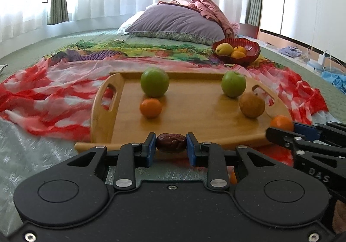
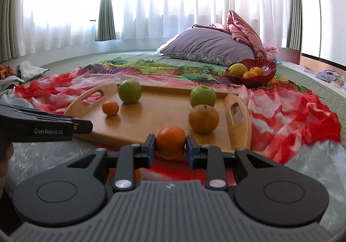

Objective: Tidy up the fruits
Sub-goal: 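Carry the date with the left tool while the right tool carries the tangerine over the tray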

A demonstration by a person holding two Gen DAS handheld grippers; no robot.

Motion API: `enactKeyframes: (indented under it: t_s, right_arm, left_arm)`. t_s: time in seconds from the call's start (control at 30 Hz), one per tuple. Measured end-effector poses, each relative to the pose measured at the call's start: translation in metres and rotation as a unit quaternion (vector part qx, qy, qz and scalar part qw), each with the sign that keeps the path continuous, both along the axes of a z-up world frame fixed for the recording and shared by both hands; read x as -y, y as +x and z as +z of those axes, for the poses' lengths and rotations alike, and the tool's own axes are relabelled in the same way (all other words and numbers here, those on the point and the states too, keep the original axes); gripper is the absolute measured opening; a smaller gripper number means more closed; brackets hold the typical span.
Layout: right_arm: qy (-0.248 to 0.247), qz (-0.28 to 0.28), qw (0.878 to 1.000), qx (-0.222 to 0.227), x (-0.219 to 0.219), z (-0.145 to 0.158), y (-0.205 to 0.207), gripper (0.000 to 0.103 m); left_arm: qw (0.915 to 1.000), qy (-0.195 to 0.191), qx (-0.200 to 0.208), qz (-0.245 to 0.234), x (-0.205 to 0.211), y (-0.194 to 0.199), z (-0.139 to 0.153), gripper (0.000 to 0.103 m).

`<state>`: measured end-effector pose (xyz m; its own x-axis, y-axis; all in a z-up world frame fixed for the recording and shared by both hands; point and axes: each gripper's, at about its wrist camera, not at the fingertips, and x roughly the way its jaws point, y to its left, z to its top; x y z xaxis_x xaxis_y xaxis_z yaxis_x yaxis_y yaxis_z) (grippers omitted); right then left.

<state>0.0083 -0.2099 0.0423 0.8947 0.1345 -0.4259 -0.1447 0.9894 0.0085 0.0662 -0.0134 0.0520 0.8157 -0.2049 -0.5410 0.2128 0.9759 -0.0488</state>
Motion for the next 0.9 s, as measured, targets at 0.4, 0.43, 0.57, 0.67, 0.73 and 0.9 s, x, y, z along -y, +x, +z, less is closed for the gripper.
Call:
enactKeyframes:
  t_s: [0.4, 0.43, 0.57, 0.67, 0.73, 0.9]
  right_arm:
    - [0.013, -0.005, 1.000, -0.017, 0.000, 0.000, 0.063, 0.034]
    - [0.013, -0.005, 1.000, -0.021, 0.000, -0.001, 0.067, 0.034]
    - [0.012, -0.009, 0.999, -0.035, 0.001, -0.007, 0.081, 0.034]
    - [0.010, -0.010, 0.999, -0.043, 0.001, -0.011, 0.088, 0.035]
    - [0.009, -0.008, 0.999, -0.047, 0.001, -0.013, 0.091, 0.035]
    - [0.002, -0.002, 0.999, -0.052, -0.004, -0.017, 0.096, 0.035]
  left_arm:
    - [0.9999, 0.001, -0.010, -0.012, 0.020, 0.051, -0.005, 0.028]
    - [0.9999, 0.002, -0.011, -0.012, 0.021, 0.055, -0.006, 0.028]
    - [0.9998, 0.012, -0.014, -0.011, 0.024, 0.068, -0.011, 0.028]
    - [0.9997, 0.014, -0.019, -0.008, 0.025, 0.076, -0.016, 0.028]
    - [0.9996, 0.015, -0.022, -0.007, 0.026, 0.079, -0.018, 0.028]
    - [0.9995, 0.017, -0.025, -0.007, 0.028, 0.085, -0.022, 0.028]
